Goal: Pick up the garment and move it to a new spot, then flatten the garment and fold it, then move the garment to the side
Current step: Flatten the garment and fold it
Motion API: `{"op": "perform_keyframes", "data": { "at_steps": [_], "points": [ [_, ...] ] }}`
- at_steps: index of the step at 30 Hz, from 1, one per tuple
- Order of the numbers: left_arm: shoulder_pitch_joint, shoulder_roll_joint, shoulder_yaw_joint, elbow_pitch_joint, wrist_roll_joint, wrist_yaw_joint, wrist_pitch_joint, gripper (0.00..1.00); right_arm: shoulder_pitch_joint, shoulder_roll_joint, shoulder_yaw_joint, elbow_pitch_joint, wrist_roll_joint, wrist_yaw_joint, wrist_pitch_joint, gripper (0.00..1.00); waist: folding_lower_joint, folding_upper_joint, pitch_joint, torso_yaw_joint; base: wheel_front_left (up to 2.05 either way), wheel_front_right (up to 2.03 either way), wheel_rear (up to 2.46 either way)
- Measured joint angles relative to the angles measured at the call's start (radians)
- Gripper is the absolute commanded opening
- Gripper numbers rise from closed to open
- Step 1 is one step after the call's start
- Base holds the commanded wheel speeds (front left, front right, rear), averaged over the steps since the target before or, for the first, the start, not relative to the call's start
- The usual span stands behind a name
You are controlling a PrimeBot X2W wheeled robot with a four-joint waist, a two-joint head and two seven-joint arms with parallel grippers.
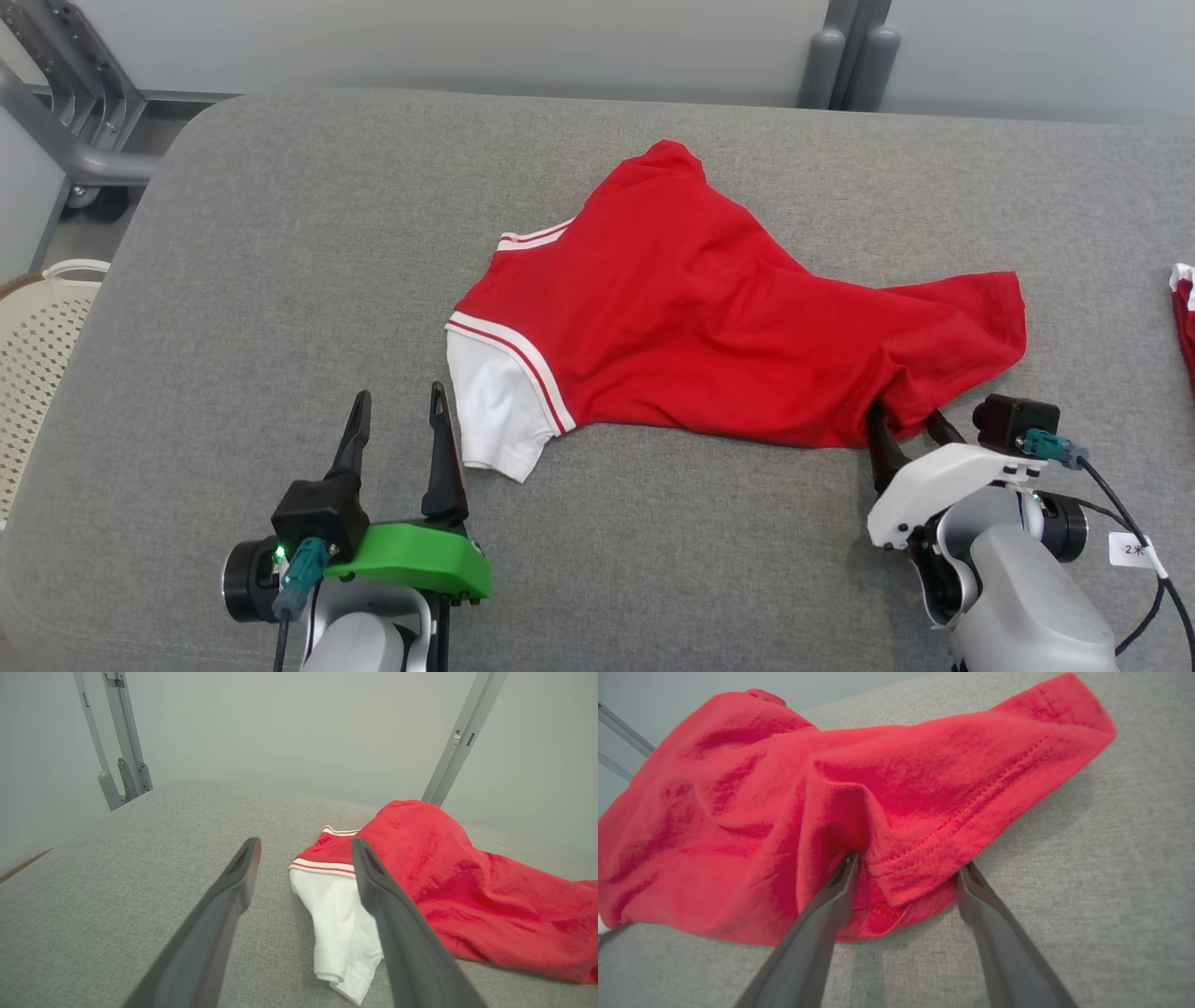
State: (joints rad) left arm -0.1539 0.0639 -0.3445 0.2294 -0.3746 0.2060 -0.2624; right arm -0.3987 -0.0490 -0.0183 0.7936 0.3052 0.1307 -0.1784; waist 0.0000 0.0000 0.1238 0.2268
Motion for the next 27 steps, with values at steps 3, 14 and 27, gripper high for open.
{"op": "perform_keyframes", "data": {
  "at_steps": [3, 14, 27],
  "points": [
    [0.000, -0.003, 0.008, 0.002, 0.007, -0.001, 0.000, 1.00, -0.026, 0.001, 0.029, 0.035, 0.026, 0.000, -0.009, 0.02, 0.0000, 0.0000, 0.005, -0.002, 0.00, 0.00, 0.00],
    [0.005, -0.010, 0.032, 0.001, 0.015, -0.005, 0.000, 1.00, -0.009, -0.073, 0.081, -0.073, 0.082, 0.000, 0.070, 0.00, 0.0000, 0.0000, -0.001, -0.061, 0.00, 0.00, 0.00],
    [0.012, -0.013, 0.037, -0.001, 0.020, -0.013, 0.000, 1.00, 0.196, -0.194, -0.037, -0.551, 0.131, 0.000, 0.492, 0.00, 0.0000, 0.0001, 0.008, -0.138, 0.00, 0.00, 0.00]
  ]
}}
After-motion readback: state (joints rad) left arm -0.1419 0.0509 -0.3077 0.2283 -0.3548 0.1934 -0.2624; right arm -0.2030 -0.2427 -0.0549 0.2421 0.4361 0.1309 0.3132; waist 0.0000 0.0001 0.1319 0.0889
